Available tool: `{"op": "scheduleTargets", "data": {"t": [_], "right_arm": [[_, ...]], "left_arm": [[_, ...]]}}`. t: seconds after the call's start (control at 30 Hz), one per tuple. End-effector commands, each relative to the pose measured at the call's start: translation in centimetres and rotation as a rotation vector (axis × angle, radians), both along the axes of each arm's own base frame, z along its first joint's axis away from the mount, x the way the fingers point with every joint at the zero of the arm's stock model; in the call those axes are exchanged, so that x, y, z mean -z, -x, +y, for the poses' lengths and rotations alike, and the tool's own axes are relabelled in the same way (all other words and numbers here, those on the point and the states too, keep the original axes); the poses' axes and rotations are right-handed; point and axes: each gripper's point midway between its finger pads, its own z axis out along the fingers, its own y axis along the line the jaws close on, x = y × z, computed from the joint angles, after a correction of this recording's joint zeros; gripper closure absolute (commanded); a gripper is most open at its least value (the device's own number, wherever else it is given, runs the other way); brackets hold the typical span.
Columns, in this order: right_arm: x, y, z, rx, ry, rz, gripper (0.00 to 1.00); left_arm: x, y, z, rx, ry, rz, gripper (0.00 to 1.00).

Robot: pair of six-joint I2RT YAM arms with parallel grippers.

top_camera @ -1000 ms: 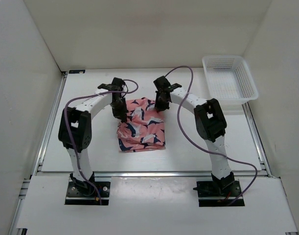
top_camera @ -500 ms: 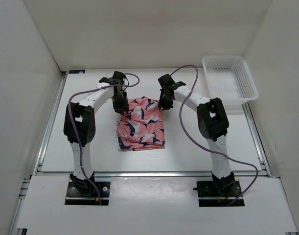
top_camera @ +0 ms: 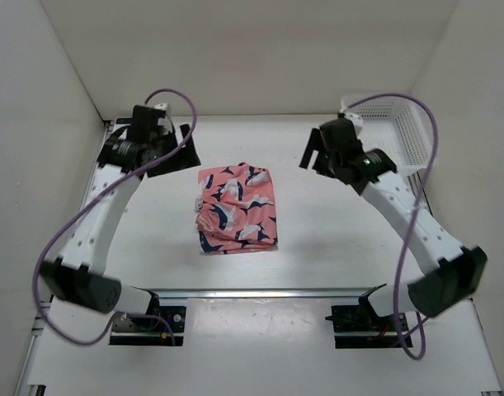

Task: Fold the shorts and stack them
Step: Fold the shorts

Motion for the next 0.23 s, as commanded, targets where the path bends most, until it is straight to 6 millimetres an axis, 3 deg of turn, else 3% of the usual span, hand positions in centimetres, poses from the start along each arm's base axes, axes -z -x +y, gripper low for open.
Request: {"op": "scheduleTargets", "data": {"t": [0.0,0.03,0.1,0.13,0.2], "right_arm": [[4.0,4.6,-5.3,0.097,0.168,0.121,0.1],[3.3,6.1,-6.2,0.107,0.149,0.107,0.1],[4.0,8.2,-7.3,0.12,0.135,0.107,0.1],[4.4,9.1,-7.8,0.126,0.134,0.116,0.1],[4.3,10.3,-8.7,0.134,0.131,0.094,0.1]], "left_arm": [[-3.0,4.0,2.6,-0.085,0.003,-0.118,0.0],[-2.2,4.8,3.0,-0.108,0.007,-0.112,0.0],[-3.1,6.9,3.8,-0.132,0.031,-0.164,0.0],[-2.4,7.6,4.0,-0.14,0.035,-0.154,0.0],[-3.0,8.8,4.7,-0.183,0.06,-0.191,0.0]]}}
